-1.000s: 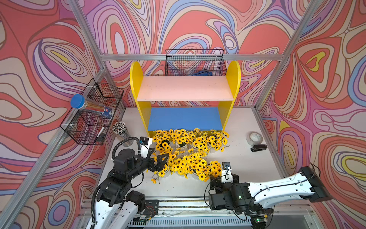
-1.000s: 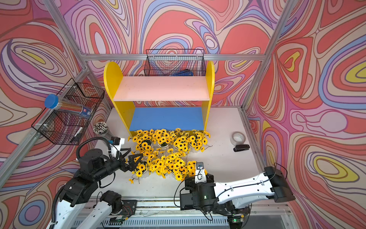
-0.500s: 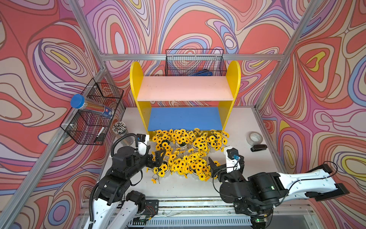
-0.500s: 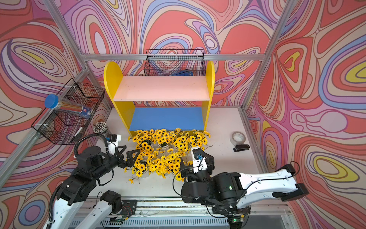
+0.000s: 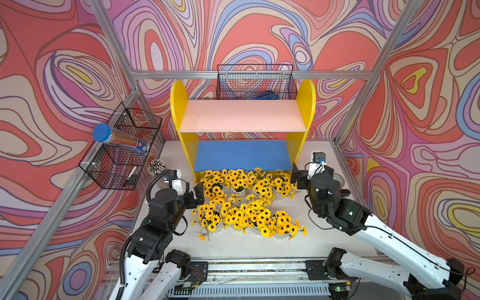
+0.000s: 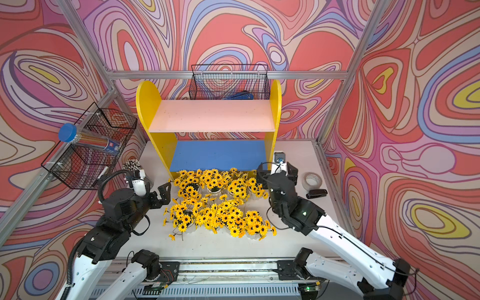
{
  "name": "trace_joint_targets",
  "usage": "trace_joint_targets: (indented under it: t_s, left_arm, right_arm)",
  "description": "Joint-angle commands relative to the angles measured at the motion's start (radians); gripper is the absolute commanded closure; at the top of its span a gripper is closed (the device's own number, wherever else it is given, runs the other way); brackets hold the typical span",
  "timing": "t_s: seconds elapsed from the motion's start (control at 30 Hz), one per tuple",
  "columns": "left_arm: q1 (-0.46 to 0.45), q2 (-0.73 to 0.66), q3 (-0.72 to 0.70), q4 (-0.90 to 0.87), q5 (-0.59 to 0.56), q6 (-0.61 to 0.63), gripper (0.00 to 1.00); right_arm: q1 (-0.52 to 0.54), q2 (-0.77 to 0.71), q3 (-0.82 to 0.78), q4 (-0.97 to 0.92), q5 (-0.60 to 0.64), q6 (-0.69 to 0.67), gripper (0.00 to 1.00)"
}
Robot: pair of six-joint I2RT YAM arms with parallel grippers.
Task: Take the sunflower pots off the shelves
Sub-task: Place the sunflower pot at the center of the board, then reset both arms
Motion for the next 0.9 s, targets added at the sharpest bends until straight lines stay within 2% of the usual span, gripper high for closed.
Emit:
trace_joint_targets:
  t_s: [0.0,0.13,0.3,0.43,0.57,0.87]
  left_arm:
    - [-0.004,0.072,-0.064,0.188,-0.107,0.011,0.00]
    - [0.003,0.103,-0.190,0.444,-0.178,0.135,0.00]
    - [0.070,0.137,-0.333,0.697,-0.253,0.249,0.00]
    - [0.094,0.164,-0.401,0.875,-0.295,0.306,0.00]
    - [0.100,0.183,-0.413,0.925,-0.354,0.388,0.00]
    - [0.121,0.300,-0.495,1.027,-0.336,0.371,0.00]
  right_arm:
    - [-0.213,0.057,-0.059,0.067,-0.398,0.088,0.02]
    - [-0.287,0.071,-0.165,0.198,-0.345,0.089,0.02]
    - [-0.468,0.105,-0.250,0.264,-0.435,0.141,0.02]
    - [-0.517,0.131,-0.304,0.344,-0.451,0.150,0.02]
    - [-0.528,0.166,-0.306,0.361,-0.438,0.101,0.02]
    - [-0.535,0.260,-0.362,0.462,-0.465,0.062,0.02]
